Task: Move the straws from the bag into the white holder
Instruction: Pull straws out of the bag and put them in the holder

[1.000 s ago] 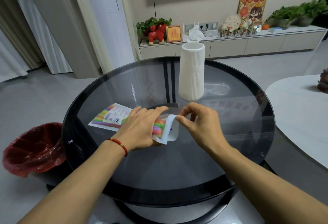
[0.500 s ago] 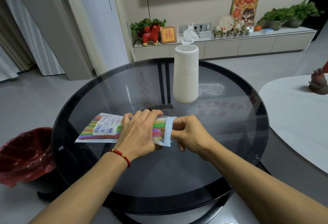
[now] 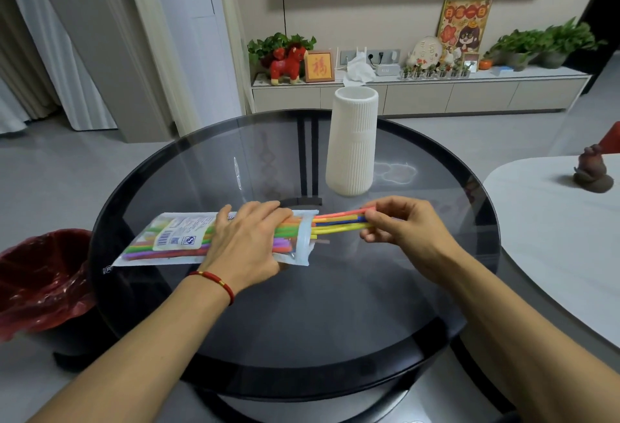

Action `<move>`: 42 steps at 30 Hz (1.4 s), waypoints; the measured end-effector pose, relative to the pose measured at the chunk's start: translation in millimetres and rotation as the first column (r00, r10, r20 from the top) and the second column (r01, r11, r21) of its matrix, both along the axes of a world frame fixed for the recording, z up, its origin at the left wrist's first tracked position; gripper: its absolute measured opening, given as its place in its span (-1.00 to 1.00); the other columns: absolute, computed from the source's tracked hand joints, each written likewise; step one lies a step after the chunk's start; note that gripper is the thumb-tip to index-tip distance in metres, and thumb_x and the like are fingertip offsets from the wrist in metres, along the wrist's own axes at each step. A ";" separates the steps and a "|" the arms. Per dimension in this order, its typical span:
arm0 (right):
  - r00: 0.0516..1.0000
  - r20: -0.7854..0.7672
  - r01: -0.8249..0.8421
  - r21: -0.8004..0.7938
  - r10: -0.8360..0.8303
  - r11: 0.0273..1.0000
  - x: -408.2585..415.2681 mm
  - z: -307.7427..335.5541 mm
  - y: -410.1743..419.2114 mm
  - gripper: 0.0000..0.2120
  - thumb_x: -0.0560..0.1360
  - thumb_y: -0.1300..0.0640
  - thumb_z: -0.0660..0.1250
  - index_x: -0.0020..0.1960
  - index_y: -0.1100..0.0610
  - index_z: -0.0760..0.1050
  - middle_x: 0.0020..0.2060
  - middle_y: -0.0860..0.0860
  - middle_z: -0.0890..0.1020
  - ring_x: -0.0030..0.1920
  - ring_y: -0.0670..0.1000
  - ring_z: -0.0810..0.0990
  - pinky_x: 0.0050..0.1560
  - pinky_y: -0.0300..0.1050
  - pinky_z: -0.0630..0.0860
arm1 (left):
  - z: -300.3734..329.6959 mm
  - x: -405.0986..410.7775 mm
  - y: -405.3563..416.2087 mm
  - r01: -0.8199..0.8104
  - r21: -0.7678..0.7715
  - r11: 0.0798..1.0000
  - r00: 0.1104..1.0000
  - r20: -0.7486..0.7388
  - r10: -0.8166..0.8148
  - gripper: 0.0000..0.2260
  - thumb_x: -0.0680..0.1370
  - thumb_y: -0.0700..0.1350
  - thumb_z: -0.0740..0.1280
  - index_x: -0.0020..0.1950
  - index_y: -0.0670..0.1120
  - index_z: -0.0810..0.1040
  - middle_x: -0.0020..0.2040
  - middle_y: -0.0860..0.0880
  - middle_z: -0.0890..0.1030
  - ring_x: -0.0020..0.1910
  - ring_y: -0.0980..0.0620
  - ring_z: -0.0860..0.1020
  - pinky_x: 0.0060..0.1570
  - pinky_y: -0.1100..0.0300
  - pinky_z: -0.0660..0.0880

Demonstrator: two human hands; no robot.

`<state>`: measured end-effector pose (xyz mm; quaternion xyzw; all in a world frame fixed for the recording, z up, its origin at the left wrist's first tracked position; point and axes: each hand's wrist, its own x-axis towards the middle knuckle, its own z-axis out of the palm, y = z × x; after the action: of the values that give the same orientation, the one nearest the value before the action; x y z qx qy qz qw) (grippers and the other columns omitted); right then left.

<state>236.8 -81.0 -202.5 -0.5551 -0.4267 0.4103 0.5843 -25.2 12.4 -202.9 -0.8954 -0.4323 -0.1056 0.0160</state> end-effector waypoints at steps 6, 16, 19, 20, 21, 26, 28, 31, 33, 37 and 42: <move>0.985 0.138 -0.105 0.020 0.101 0.994 -5.5 0.8 -3.9 -0.89 0.57 0.26 0.45 0.05 0.26 0.72 -0.18 0.22 0.76 -0.19 0.14 0.75 -0.12 -0.13 0.69 | 7.8 16.8 -19.2 0.146 -0.149 0.978 0.978 0.173 -0.120 -0.21 0.40 0.58 0.03 0.55 0.24 0.15 0.52 0.17 0.32 0.52 0.08 0.20 0.48 -0.34 0.05; 0.984 -0.175 0.045 0.168 -0.015 0.985 25.6 15.6 -12.1 -0.82 0.38 0.10 0.55 -0.10 0.20 0.76 -0.23 0.14 0.74 -0.31 0.05 0.68 -0.26 -0.21 0.62 | 0.2 35.8 -14.2 0.023 -0.091 0.996 0.999 0.041 -0.019 -0.82 0.60 0.08 0.16 0.17 0.09 0.36 0.18 0.06 0.42 0.18 -0.04 0.41 0.37 -0.33 0.20; 0.901 -0.433 0.023 0.118 0.031 0.993 -1.1 11.0 -9.3 -0.62 0.37 -0.10 0.56 0.01 0.17 0.65 -0.24 0.04 0.66 -0.30 -0.01 0.64 -0.32 -0.23 0.52 | -0.9 42.4 -18.5 -0.001 -0.037 0.999 1.000 0.012 0.001 -0.82 0.63 0.01 0.14 0.20 0.01 0.34 0.19 0.00 0.41 0.18 -0.07 0.42 0.37 -0.30 0.22; 0.875 -0.479 -0.027 0.093 0.068 0.995 -12.8 10.0 -8.5 -0.39 0.28 -0.25 0.59 0.11 0.16 0.60 -0.21 0.03 0.65 -0.29 -0.03 0.62 -0.35 -0.24 0.49 | -0.7 44.3 -20.3 -0.014 -0.026 1.000 1.000 0.009 0.014 -0.82 0.63 0.00 0.15 0.20 0.00 0.34 0.19 -0.01 0.41 0.18 -0.07 0.42 0.37 -0.29 0.24; 0.858 -0.503 -0.073 0.080 0.104 0.994 -23.5 9.8 -7.8 -0.16 0.16 -0.38 0.60 0.20 0.17 0.57 -0.17 0.04 0.65 -0.27 -0.04 0.61 -0.36 -0.23 0.48 | -0.6 45.9 -22.0 -0.026 -0.017 1.000 1.000 0.007 0.026 -0.82 0.63 -0.01 0.16 0.21 0.00 0.34 0.19 -0.02 0.42 0.18 -0.07 0.42 0.36 -0.28 0.24; 0.914 -0.405 0.006 0.088 0.030 0.996 -54.6 11.8 -1.2 -0.24 0.38 -0.28 0.44 0.26 0.34 0.55 -0.09 0.17 0.60 -0.31 0.00 0.51 -0.39 -0.19 0.46 | -0.1 48.4 -26.8 -0.054 -0.023 0.998 0.998 0.024 0.055 -0.83 0.63 -0.02 0.17 0.21 0.00 0.33 0.19 -0.04 0.43 0.18 -0.07 0.43 0.36 -0.24 0.27; 0.962 -0.255 0.127 0.086 -0.101 0.988 -54.3 11.3 3.6 -0.59 0.57 0.08 0.44 0.06 0.48 0.55 -0.30 0.18 0.53 -0.38 0.02 0.44 -0.45 -0.20 0.39 | -0.3 47.4 -27.8 -0.030 -0.029 0.999 0.999 0.031 0.031 -0.82 0.62 0.01 0.17 0.19 0.01 0.34 0.18 -0.01 0.44 0.17 -0.05 0.43 0.35 -0.22 0.28; 0.919 -0.247 0.326 0.036 -0.307 0.945 -31.7 18.1 6.3 -0.81 0.55 0.28 0.38 -0.17 0.40 0.55 -0.34 0.23 0.42 -0.44 -0.01 0.35 -0.44 -0.18 0.27 | -1.1 41.7 -25.9 -0.058 -0.050 0.997 0.998 -0.026 0.057 -0.79 0.62 0.04 0.15 0.21 0.01 0.35 0.20 -0.01 0.43 0.19 -0.07 0.43 0.35 -0.26 0.27; 0.883 -0.300 0.388 0.030 -0.362 0.921 -16.9 23.6 2.7 -0.85 0.55 0.25 0.40 -0.18 0.26 0.58 -0.30 0.24 0.49 -0.47 -0.05 0.38 -0.46 -0.22 0.33 | -2.1 38.9 -25.0 -0.077 -0.053 0.996 0.995 -0.075 0.073 -0.77 0.63 0.05 0.13 0.24 0.00 0.35 0.24 -0.03 0.41 0.22 -0.10 0.41 0.35 -0.29 0.26; 0.909 -0.297 0.324 0.064 -0.291 0.944 -22.0 22.1 -1.0 -0.89 0.55 0.24 0.41 -0.10 0.29 0.61 -0.35 0.11 0.54 -0.51 -0.08 0.37 -0.55 -0.26 0.28 | -2.4 41.1 -27.9 -0.055 -0.025 0.998 0.991 -0.125 0.051 -0.77 0.65 0.03 0.12 0.27 -0.02 0.32 0.29 -0.07 0.39 0.25 -0.13 0.40 0.34 -0.29 0.26; 0.952 -0.196 0.234 -0.031 -0.236 0.972 -44.7 14.0 0.6 -0.76 0.61 0.18 0.29 -0.16 0.27 0.63 -0.37 0.14 0.60 -0.48 -0.03 0.50 -0.55 -0.23 0.37 | -3.7 45.5 -37.1 -0.022 -0.016 1.000 0.996 -0.090 0.021 -0.78 0.66 0.03 0.13 0.26 -0.01 0.32 0.29 -0.06 0.40 0.25 -0.11 0.40 0.36 -0.29 0.25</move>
<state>192.1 -80.4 -188.5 -0.5605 -0.2959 0.3927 0.6664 20.3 -24.7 -206.6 -0.8947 -0.4416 -0.0613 0.0287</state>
